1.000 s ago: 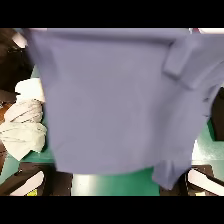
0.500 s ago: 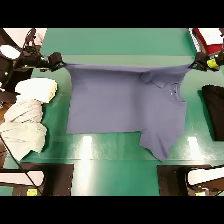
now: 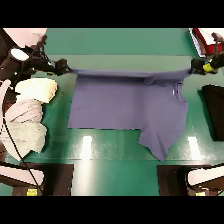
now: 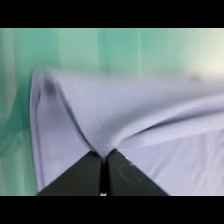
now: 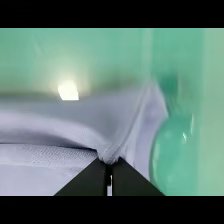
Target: Fold the shirts.
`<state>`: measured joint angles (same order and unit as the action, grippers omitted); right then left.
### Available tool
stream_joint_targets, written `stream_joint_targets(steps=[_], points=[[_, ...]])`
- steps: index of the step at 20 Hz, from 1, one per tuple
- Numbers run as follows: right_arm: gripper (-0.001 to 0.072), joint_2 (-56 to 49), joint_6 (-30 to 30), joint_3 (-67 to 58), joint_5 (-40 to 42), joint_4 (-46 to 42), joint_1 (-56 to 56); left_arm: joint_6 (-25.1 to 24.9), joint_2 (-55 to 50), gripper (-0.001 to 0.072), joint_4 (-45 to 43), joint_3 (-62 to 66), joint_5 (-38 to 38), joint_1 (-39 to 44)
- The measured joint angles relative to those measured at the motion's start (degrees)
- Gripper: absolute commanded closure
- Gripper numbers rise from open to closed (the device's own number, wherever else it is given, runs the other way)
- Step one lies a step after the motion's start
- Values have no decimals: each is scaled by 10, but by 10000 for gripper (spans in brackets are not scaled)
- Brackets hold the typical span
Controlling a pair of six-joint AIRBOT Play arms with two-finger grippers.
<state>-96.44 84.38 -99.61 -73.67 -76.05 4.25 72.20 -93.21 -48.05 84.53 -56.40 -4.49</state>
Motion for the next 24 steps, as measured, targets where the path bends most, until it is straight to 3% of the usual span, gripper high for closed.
stream_joint_targets(steps=[5,6,7,8,9,17,24], points=[[695,40,0,135,11,-24,-7,-3,-7,684,-10,-62,-15,0],[693,45,0,154,15,-23,-9,-3,-8,591,-11,-73,-14,0],[668,48,0,173,20,-16,-9,-3,-8,210,-14,-81,-14,0],[456,50,0,187,22,-9,-9,-3,-8,36,-14,-87,-13,-1],[290,52,0,197,24,-1,-9,-2,-9,107,-14,-91,-16,-1],[282,124,-39,204,-83,57,35,31,56,109,-93,-86,-137,-33],[286,270,-88,329,-90,155,97,40,196,109,-127,-321,-172,-42]])
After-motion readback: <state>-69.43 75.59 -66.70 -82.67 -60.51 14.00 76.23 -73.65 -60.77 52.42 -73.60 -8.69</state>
